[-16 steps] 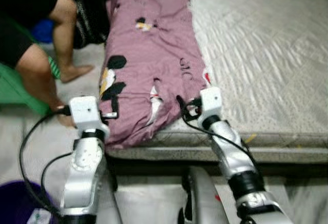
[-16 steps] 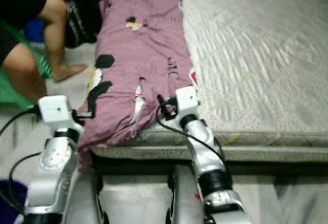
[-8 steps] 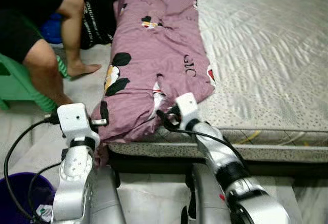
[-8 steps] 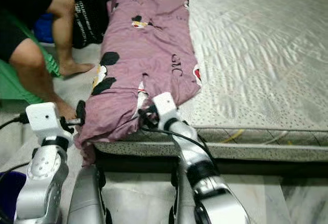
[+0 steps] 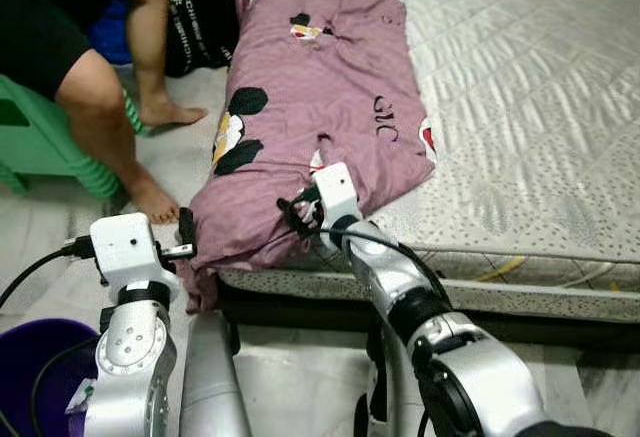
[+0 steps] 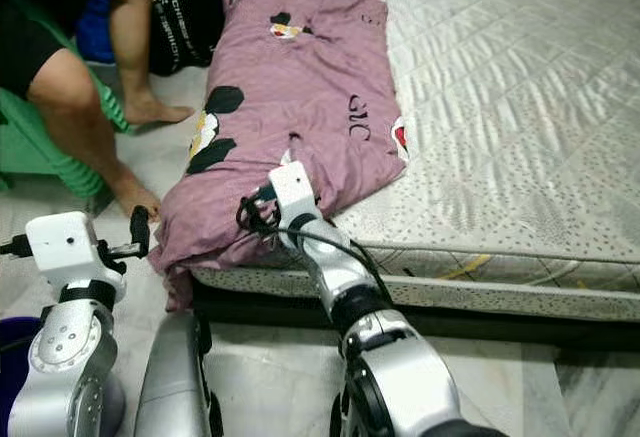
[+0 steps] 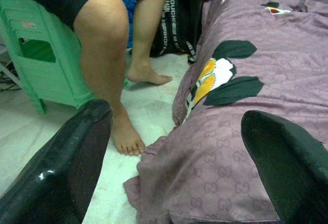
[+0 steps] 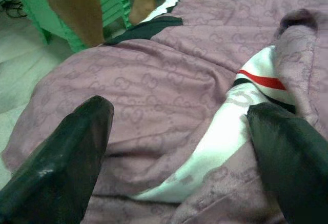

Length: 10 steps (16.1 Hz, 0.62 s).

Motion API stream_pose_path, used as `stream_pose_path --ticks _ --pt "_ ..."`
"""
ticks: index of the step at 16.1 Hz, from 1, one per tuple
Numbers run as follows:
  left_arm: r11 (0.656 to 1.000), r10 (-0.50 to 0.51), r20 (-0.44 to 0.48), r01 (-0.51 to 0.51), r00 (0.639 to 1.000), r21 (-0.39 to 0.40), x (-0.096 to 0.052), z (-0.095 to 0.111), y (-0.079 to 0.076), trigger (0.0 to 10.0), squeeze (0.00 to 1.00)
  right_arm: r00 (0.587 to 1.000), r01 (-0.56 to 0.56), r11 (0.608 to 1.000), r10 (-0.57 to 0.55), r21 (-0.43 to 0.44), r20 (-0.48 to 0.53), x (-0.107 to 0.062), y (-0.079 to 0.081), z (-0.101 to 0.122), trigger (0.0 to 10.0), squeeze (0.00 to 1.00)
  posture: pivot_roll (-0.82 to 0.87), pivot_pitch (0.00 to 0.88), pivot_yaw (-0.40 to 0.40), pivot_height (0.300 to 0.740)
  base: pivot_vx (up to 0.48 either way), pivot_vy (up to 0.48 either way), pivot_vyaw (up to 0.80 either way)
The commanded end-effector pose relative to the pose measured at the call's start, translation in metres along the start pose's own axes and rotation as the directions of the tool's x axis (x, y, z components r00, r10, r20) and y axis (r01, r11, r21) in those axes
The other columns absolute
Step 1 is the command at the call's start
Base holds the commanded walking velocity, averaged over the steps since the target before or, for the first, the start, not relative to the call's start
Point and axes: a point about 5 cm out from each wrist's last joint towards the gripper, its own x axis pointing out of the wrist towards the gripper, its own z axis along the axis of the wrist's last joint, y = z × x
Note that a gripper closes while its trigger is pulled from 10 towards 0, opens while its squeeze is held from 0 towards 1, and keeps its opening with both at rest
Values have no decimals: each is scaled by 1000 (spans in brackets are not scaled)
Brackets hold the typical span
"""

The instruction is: Clean up the room

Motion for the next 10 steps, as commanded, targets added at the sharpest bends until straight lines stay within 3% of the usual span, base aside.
stream_pose_path --ticks 1,3,6,8,10 --pt "1000 -1 -4 1 1000 11 -2 2 -2 10000 0 999 8 999 -6 50 -38 8 22 4 10000 0 222 181 -36 537 0 0 0" --pt "1000 -2 0 2 1000 10 0 4 -4 10000 0 980 144 988 -133 63 -149 7 9 -9 10000 0 223 179 -40 537 0 0 0" --pt "1000 7 -1 -7 1000 10 1 4 -2 10000 0 945 266 960 -242 86 -220 -1 -16 -19 10000 0 216 177 -48 537 0 0 0" --pt "1000 13 -5 -13 1000 8 1 3 -2 10000 0 917 348 934 -321 78 -237 -8 -38 -23 10000 0 212 177 -50 537 0 0 0" --pt "1000 17 -9 -17 1000 3 1 3 -3 10000 0 860 466 882 -432 71 -270 -23 -73 -33 10000 0 191 173 -52 537 0 0 0"
